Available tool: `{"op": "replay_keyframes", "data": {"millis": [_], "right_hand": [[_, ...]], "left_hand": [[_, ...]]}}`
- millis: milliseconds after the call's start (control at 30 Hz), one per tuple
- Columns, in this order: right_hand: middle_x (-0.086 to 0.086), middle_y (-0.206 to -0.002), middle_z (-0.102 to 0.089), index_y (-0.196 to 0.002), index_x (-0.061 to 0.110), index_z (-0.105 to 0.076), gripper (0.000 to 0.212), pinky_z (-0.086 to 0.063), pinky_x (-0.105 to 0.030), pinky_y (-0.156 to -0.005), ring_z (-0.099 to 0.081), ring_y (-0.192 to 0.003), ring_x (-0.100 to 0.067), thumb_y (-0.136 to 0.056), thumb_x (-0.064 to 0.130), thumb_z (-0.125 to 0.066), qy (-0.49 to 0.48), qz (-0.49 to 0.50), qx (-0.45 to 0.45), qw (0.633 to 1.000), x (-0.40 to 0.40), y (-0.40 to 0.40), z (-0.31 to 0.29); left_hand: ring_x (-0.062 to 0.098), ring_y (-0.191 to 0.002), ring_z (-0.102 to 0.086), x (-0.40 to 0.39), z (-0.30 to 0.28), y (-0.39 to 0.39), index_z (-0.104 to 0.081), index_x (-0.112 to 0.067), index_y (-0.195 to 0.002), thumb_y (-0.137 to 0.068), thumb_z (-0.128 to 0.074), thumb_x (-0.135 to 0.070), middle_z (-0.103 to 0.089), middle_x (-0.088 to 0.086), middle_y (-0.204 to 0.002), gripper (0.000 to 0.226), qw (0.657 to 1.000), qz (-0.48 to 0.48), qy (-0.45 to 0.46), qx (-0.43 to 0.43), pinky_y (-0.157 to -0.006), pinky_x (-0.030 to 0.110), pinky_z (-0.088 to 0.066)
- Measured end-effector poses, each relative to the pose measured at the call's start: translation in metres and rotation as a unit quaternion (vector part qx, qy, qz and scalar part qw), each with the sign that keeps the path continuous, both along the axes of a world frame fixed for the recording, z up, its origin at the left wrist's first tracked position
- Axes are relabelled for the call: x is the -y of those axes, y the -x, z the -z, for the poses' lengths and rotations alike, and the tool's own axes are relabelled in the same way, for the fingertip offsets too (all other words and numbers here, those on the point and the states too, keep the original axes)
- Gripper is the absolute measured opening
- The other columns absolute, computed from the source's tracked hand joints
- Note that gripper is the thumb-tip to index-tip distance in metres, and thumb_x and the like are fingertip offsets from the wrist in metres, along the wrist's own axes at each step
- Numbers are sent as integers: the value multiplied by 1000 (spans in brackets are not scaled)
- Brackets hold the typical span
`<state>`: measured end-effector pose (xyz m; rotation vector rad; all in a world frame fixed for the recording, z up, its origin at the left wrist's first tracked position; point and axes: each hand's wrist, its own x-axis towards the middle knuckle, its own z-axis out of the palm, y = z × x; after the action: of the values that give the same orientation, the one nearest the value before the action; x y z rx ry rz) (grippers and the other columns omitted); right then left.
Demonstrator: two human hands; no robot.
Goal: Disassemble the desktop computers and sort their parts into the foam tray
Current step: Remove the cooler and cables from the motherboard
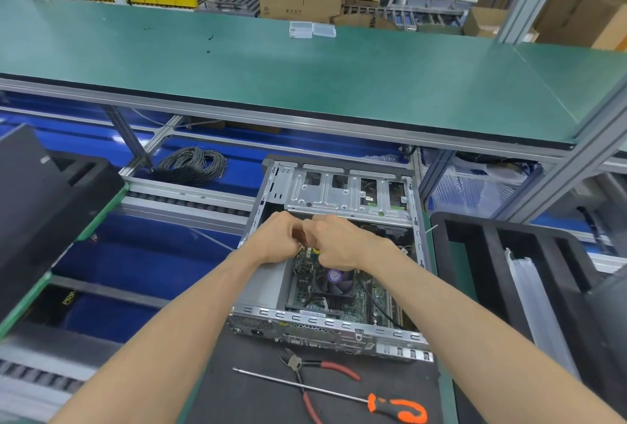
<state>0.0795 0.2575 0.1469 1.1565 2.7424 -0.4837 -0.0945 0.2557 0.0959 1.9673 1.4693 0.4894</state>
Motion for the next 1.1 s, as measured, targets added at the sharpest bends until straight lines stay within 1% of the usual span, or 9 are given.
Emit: {"op": "replay_keyframes", "data": {"millis": [133, 267, 400, 500, 633, 800, 900, 1000, 1100], "right_hand": [[-17, -99, -58, -123, 10, -45, 30, -45, -41, -67, -60, -88, -37, -101, 30, -49, -44, 46, 11, 998, -1, 6, 3], [-12, -88, -53, -122, 9, -49, 26, -47, -41, -64, -55, -79, -31, -96, 14, -53, -44, 15, 14, 999, -2, 12, 3], [1, -90, -50, -89, 18, -49, 23, -40, -34, -65, -48, -79, -21, -83, 0, -60, -25, -32, -5, 999, -2, 5, 3], [-4, -98, -55, -101, 15, -51, 20, -46, -39, -67, -53, -83, -25, -88, 4, -59, -22, -7, -36, 999, -5, -1, 8], [-10, -91, -59, -106, 14, -43, 17, -49, -47, -71, -55, -83, -31, -97, 17, -57, -10, 45, -83, 996, -7, -10, 17], [5, -73, -51, -96, 20, -44, 18, -34, -32, -58, -47, -74, -21, -92, 13, -61, -5, 80, -157, 984, -6, -19, 24], [-4, -76, -62, -95, 18, -47, 17, -43, -37, -64, -53, -76, -23, -90, 14, -63, 6, 85, -161, 983, -3, -22, 24], [-8, -80, -66, -96, 15, -50, 15, -48, -41, -70, -57, -79, -27, -91, 17, -64, 14, 82, -163, 983, 4, -22, 25], [-8, -82, -67, -97, 13, -50, 15, -50, -43, -72, -58, -81, -29, -91, 17, -63, 16, 78, -163, 983, 8, -21, 24]], "left_hand": [[-11, -69, -63, -4, 6, -1, -73, -30, -72, -74, -55, 12, -67, -22, -63, 46, 998, -56, -24, 12, -67, 7, -45], [3, -58, -51, -19, 5, -7, -54, -29, -48, -80, -55, 4, -55, -17, -51, 46, 993, -39, 47, -106, -54, 17, -35], [20, -89, -72, -41, 4, -11, -74, -8, -90, -90, -64, -4, -76, 9, -95, 11, 958, 46, 242, -144, -83, 30, -55], [25, -101, -66, -53, 10, -21, -66, -7, -118, -95, -63, -8, -69, 10, -116, 23, 926, 101, 308, -193, -85, 33, -51], [24, -111, -52, -65, 24, -29, -56, -13, -136, -99, -56, -16, -57, 7, -130, 36, 896, 148, 303, -288, -104, 45, -46], [23, -98, -50, -63, 27, -39, -59, -7, -129, -97, -57, -13, -57, 11, -115, 33, 879, 175, 298, -330, -85, 33, -43], [36, -102, -57, -60, 23, -42, -58, -1, -130, -97, -55, -10, -58, 25, -116, 35, 875, 191, 283, -342, -90, 38, -47], [22, -76, -46, -58, 21, -43, -58, 6, -118, -95, -55, -7, -50, 8, -84, 27, 873, 214, 268, -347, -67, 29, -41], [18, -78, -42, -58, 20, -41, -60, -1, -95, -93, -58, -4, -48, 1, -79, 4, 877, 216, 274, -332, -58, 24, -36]]}}
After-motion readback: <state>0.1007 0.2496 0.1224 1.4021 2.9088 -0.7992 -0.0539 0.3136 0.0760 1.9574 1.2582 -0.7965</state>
